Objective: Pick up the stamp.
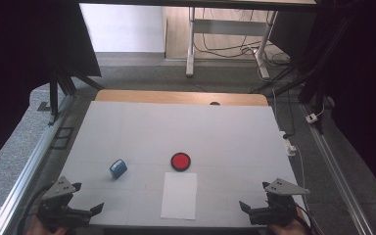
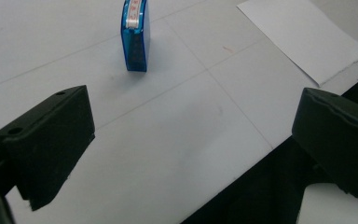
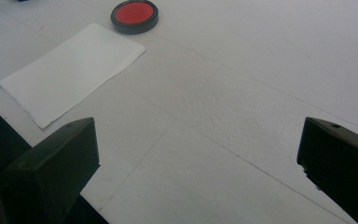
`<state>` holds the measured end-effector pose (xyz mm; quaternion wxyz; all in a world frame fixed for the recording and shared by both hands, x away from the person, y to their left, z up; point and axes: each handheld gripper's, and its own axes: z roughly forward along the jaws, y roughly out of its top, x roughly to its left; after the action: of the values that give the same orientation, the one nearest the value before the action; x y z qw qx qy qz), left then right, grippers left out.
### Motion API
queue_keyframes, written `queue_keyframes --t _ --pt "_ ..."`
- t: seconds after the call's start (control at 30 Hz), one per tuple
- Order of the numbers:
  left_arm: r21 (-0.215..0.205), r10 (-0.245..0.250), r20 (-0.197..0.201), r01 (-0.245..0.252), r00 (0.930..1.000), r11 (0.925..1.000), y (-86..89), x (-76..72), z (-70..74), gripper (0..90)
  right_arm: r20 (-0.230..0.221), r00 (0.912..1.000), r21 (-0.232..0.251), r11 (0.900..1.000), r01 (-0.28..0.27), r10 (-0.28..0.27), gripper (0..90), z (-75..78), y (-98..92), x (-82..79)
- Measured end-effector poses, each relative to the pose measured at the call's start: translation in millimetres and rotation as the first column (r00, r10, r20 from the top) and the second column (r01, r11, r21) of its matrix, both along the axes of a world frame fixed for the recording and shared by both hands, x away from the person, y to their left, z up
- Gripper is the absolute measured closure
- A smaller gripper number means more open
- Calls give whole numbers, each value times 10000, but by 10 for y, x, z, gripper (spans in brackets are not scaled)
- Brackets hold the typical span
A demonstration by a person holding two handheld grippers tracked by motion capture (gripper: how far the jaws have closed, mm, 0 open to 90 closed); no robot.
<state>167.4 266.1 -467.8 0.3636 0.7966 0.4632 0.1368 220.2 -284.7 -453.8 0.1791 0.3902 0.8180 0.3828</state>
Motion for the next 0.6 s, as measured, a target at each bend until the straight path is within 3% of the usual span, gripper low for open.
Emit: queue_keyframes --t 0.17,0.5,0.6 --pt "61 -230 52 230 9997 9997 -33 72 -9 0 19 10000 -26 10000 -73 73 0 -2 3 1" --pt "-52 -59 206 60 9998 10000 -28 184 -37 0 -12 9999 -51 9999 -111 111 0 -3 9 5" --pt "1 -202 225 202 9995 9998 -37 238 -51 0 -39 9999 -73 9999 -112 112 0 -1 11 7"
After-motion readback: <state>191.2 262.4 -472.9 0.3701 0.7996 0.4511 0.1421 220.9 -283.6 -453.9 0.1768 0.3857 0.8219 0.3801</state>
